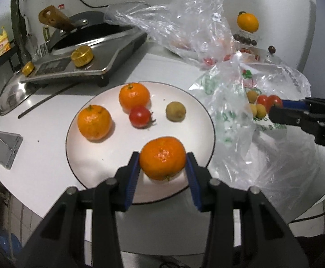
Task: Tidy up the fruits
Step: 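Open the left gripper to release the mandarin onto the plate, then lower the cherry tomato onto the plate and open the right gripper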
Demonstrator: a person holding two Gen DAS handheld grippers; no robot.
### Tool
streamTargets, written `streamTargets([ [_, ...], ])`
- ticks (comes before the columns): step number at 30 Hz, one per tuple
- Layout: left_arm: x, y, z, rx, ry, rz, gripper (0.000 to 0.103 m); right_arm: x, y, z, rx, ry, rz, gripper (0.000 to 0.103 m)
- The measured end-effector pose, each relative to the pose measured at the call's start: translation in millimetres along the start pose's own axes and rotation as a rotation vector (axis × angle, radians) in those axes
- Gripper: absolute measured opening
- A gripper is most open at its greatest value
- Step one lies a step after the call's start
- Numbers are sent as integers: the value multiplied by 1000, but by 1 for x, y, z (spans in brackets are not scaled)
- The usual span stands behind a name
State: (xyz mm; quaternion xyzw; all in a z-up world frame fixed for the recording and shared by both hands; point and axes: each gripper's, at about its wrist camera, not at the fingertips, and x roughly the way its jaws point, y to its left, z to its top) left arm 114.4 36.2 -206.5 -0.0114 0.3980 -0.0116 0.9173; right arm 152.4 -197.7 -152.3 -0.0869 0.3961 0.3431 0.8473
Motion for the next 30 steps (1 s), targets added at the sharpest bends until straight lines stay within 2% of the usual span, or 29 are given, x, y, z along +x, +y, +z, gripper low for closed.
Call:
streamTargets([
  [6, 2, 4, 2, -9, 10, -27, 43, 0, 5, 1, -6, 1, -5, 32],
  [12, -3, 5, 7, -14, -22, -37, 44, 1, 6, 1, -7, 3, -7, 32],
  [14, -5, 6, 9, -13, -34, -41, 54, 2, 7, 2, -8, 4, -6, 32],
  [30, -18, 25, 6, -48, -83, -36, 54, 5, 22, 15, -47, 6, -3, 32],
])
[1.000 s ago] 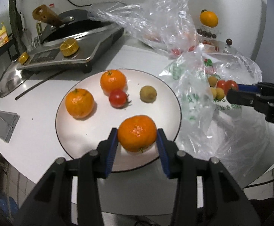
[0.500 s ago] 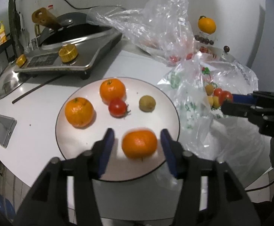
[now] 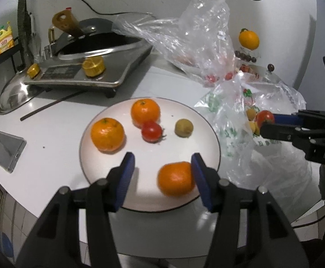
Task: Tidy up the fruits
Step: 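Lower the cherry tomato onto the plate and open the right gripper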
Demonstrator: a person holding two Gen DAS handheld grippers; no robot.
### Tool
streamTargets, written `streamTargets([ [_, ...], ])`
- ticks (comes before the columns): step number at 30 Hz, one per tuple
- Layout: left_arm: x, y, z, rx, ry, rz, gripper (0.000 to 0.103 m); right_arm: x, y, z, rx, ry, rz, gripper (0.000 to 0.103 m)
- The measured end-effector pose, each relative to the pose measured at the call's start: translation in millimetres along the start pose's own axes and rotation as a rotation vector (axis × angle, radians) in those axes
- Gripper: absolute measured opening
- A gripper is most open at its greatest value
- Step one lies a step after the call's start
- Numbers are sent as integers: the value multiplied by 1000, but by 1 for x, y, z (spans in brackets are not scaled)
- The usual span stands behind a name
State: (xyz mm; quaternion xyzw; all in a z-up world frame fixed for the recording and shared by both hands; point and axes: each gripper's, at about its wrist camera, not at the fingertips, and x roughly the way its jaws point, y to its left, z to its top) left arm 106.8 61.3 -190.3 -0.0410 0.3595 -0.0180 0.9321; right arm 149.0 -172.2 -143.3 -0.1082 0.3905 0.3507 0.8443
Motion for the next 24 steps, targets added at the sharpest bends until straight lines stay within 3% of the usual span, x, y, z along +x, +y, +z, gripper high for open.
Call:
streamTargets([
  [7, -15, 27, -4, -27, -39, 30, 57, 11, 28, 14, -43, 0, 22, 32],
  [24, -28, 101, -22, -112, -47, 82, 58, 63, 106, 45, -141, 55, 106, 32],
])
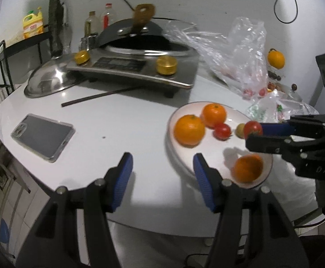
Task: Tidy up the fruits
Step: 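Lower the cherry tomato onto the plate and open the right gripper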
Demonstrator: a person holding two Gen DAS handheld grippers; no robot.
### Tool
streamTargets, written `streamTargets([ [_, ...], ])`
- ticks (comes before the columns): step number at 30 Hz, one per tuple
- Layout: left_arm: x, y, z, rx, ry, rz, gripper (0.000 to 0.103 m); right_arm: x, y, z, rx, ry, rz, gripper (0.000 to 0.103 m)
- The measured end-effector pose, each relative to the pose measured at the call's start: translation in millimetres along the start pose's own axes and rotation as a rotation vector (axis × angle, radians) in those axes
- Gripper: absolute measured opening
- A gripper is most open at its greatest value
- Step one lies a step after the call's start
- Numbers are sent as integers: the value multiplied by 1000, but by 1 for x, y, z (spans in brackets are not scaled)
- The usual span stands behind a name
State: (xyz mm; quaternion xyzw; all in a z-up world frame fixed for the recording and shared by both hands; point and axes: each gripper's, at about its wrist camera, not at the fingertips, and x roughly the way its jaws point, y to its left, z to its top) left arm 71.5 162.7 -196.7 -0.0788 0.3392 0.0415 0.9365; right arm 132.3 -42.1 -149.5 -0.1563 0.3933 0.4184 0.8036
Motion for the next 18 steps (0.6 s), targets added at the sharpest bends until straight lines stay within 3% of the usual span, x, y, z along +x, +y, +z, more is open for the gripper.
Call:
streamTargets([
  [11, 10, 37, -10, -41, 36, 31, 58, 54, 27, 12, -22, 88, 36, 32],
  [18, 14, 43, -13, -47, 44, 27, 58, 67, 26, 13, -1, 115, 28, 33],
])
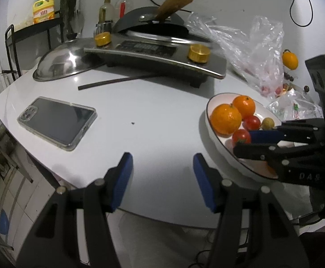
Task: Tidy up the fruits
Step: 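Lower the cherry tomato onto the plate and open the right gripper, then move both open grippers back over the fruit on the plastic bag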
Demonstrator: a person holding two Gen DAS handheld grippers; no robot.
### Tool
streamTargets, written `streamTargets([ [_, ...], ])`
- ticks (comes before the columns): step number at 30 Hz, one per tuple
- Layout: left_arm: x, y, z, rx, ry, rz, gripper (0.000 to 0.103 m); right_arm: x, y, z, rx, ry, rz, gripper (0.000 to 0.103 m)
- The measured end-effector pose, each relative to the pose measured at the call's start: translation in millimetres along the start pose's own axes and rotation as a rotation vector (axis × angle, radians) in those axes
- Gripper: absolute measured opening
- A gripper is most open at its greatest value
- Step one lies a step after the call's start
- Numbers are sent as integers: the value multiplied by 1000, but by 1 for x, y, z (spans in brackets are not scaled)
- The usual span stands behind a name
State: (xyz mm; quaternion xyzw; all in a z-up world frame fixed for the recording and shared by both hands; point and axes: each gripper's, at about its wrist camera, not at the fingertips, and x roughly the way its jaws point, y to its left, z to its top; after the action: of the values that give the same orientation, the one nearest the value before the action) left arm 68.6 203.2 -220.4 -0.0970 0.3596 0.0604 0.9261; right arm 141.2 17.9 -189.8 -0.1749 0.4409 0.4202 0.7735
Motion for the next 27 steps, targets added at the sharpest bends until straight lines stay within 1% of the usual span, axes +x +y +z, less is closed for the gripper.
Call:
streamTargets([
  [2, 0, -1, 1, 1, -1, -1, 58, 0, -1, 0, 6, -2, -5, 36],
  [4, -1, -3, 1, 2, -4, -3, 58, -2, -2, 1, 10, -8, -8, 44],
  [6, -3, -5, 2, 5, -7, -2, 58, -6, -4, 0, 16, -15, -9, 46],
  [14, -15, -27, 5, 34, -34, -4, 58, -37, -17, -10, 40, -71, -28, 46],
  [27, -33, -91, 11, 110, -64, -27, 58, -95, -49, -48, 105, -154, -65, 46],
])
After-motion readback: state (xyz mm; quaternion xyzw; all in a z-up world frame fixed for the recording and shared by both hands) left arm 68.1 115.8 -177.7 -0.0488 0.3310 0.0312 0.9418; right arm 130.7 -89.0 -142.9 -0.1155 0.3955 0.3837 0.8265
